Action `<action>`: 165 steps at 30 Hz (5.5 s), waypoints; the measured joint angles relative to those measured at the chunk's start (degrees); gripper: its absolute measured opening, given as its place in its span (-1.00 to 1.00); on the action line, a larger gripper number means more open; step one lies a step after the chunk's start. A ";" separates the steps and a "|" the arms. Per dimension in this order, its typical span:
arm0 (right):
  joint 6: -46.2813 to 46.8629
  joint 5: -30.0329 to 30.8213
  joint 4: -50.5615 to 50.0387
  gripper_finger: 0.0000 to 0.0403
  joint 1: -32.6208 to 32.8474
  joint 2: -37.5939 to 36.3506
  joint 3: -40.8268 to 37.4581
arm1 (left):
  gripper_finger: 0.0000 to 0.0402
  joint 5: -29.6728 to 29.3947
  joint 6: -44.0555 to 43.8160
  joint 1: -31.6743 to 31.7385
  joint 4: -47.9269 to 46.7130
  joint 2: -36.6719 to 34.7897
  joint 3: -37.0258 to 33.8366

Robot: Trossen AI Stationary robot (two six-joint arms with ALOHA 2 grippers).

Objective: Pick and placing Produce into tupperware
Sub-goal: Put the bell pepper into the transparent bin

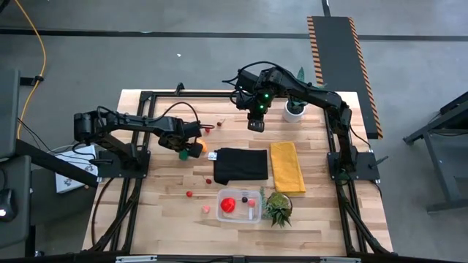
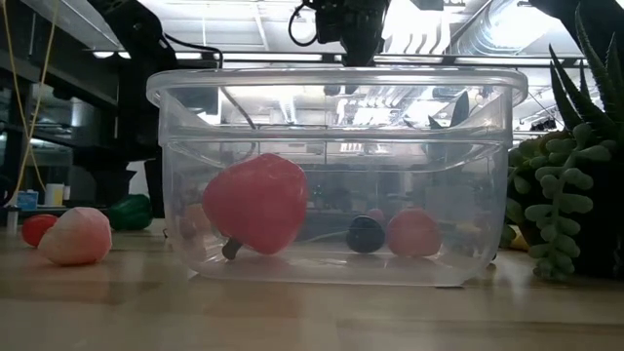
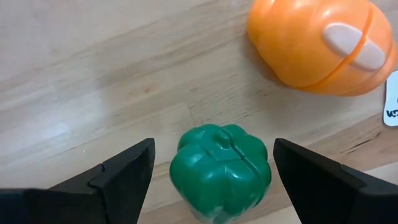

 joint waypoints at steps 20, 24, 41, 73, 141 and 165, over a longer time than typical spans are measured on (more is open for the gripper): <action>0.00 0.01 -0.01 -0.57 0.00 0.00 0.00 | 0.33 0.51 0.15 0.00 -0.02 0.17 0.00; 0.00 0.00 -0.01 -0.57 0.01 0.00 0.00 | 0.25 0.62 0.16 0.00 -0.02 0.17 0.00; -0.45 0.02 -0.03 -0.57 -0.01 0.00 0.00 | 0.14 2.09 0.81 0.00 -0.07 0.11 0.00; 0.00 -0.37 2.79 -0.57 -5.83 -4.87 5.88 | 0.14 11.47 6.57 0.00 -5.13 -0.31 4.80; 19.30 0.66 2.68 -0.57 -20.47 -31.01 5.73 | 0.14 29.35 43.55 -4.03 -13.51 -0.35 43.63; 23.94 1.38 2.07 -0.57 -12.28 -31.01 5.68 | 0.14 28.12 34.53 -22.20 -3.21 -0.35 43.63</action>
